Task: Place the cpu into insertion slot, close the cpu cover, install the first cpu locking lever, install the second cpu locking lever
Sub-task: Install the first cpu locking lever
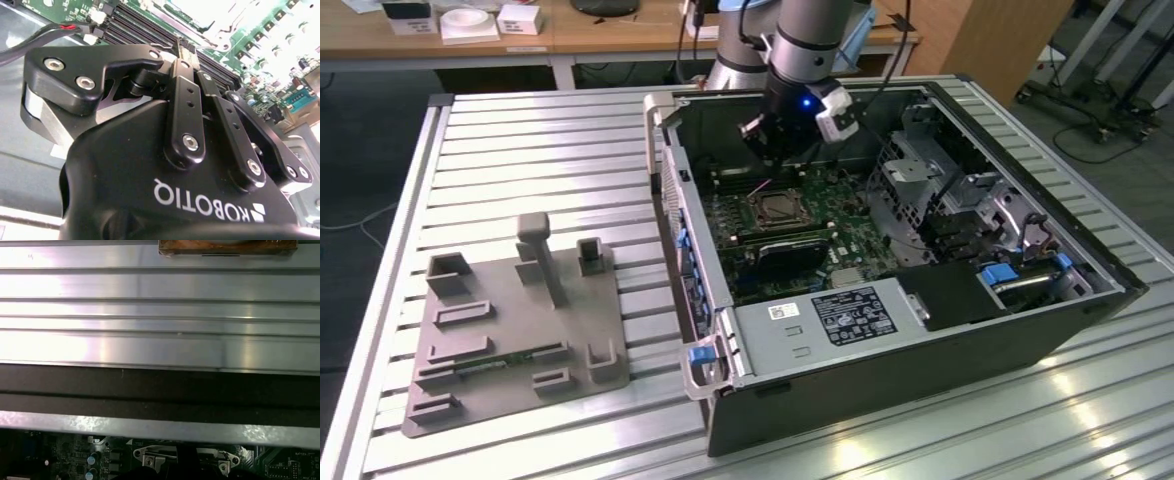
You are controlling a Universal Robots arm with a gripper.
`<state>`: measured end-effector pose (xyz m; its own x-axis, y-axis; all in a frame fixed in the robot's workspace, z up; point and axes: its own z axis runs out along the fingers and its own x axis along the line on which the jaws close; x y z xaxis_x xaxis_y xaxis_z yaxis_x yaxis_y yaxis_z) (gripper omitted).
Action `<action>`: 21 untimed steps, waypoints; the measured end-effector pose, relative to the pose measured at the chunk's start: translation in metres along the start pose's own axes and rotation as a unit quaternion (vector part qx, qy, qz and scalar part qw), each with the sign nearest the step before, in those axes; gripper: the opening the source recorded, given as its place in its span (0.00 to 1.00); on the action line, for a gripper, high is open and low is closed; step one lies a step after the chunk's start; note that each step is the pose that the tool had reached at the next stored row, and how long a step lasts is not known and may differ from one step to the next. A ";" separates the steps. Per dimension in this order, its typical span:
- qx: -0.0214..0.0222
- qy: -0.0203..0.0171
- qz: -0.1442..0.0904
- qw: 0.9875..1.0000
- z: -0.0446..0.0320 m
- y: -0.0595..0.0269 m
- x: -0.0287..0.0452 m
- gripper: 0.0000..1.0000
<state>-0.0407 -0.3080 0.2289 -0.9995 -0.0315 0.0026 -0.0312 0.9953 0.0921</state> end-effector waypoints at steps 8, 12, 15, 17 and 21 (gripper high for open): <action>0.000 -0.002 -0.003 1.000 0.0048 0.0013 -0.0045 0.10; 0.000 -0.002 -0.003 1.000 0.0086 0.0012 -0.0080 0.10; 0.000 -0.002 -0.004 1.000 0.0113 0.0010 -0.0105 0.10; 0.000 -0.002 -0.004 1.000 0.0131 0.0008 -0.0120 0.10; 0.000 -0.002 -0.004 1.000 0.0168 0.0004 -0.0138 0.10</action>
<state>-0.0270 -0.3056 0.2121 -0.9992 -0.0389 -0.0028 -0.0390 0.9950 0.0917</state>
